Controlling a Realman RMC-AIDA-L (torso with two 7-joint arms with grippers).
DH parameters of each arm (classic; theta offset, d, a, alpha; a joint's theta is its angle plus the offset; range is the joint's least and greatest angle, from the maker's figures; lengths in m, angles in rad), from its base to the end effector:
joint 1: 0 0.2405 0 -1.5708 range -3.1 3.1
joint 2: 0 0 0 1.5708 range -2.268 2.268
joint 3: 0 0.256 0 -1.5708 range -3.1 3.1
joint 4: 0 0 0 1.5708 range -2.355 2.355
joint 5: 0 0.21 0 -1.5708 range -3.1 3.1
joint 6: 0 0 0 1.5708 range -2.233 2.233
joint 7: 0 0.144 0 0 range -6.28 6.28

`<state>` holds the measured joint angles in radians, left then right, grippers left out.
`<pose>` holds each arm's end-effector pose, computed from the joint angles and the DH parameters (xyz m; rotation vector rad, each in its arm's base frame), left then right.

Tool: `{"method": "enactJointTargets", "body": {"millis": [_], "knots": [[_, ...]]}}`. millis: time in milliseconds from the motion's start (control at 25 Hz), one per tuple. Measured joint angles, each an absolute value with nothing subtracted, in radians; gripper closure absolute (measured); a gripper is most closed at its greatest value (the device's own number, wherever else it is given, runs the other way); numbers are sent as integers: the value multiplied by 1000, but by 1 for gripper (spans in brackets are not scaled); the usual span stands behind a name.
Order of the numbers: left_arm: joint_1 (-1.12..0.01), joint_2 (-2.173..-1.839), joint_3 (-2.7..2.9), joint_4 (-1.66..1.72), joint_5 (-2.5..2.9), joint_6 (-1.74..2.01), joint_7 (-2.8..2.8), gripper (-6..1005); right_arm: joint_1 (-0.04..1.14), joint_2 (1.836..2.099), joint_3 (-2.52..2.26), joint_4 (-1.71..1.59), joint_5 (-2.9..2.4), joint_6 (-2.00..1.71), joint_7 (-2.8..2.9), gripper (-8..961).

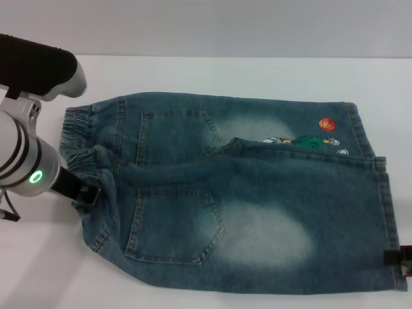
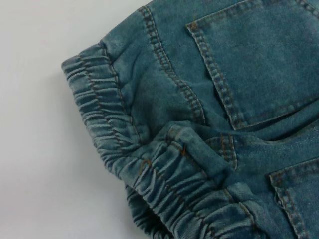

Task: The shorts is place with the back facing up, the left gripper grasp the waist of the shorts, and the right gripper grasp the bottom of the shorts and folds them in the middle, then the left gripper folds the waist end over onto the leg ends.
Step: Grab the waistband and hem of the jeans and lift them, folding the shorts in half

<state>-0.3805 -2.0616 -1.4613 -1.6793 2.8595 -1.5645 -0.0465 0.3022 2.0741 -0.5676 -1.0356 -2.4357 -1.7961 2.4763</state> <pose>-0.1940 0.3134 0.0090 -2.0794 -1.2297 0.5211 0.3439 0.2431 0.0588 -2.0736 2.1261 0.2608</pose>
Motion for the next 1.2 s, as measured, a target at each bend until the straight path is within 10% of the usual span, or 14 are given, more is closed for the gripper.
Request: {"method": "enactJointTargets", "body": {"millis": [1200], "knots": [[-384,-2062,-1460,-1680,2859,-1565,-48,797,315,2075,-575,-983,-2422,-1787,2466,315]]}}
